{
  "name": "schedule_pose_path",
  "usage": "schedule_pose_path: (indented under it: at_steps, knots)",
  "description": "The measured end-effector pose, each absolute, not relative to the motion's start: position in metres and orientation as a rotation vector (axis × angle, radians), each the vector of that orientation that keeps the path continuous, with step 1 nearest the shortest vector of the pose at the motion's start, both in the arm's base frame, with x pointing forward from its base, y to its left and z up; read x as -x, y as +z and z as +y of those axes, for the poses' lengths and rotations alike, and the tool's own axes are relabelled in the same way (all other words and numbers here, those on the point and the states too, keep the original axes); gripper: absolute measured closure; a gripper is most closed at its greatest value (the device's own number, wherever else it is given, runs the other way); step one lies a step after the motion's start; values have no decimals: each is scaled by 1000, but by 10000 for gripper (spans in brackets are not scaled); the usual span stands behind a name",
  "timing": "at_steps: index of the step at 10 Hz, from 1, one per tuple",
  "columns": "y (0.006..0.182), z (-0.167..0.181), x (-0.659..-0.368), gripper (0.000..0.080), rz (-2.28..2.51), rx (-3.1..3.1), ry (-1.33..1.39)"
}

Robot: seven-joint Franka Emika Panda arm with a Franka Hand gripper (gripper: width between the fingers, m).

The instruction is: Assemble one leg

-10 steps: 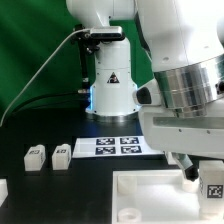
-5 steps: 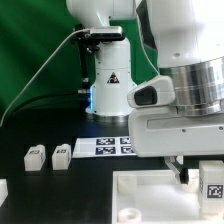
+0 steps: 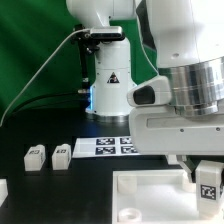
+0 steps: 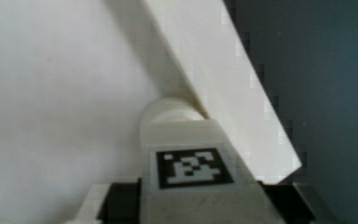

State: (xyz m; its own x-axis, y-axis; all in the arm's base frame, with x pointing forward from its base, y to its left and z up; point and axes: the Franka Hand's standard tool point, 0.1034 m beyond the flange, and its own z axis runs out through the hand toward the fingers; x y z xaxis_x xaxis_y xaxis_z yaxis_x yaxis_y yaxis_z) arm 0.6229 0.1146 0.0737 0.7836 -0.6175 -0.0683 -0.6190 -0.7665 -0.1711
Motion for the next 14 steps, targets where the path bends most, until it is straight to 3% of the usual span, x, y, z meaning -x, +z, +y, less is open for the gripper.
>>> schedule_pose_path:
  at_steps: [5,8,9,10,11,14]
  knots:
    - [72,116,-623,501,1986,2099,98]
    - [71,118,-623,498,2006,2075,108]
    - [70,117,-622,275,1908,2170,98]
    - [69,116,-620,275,1785,2282,101]
    - [71,113,-620,166,1592,2435,100]
    - [72,111,-621,151,1144,2689,47]
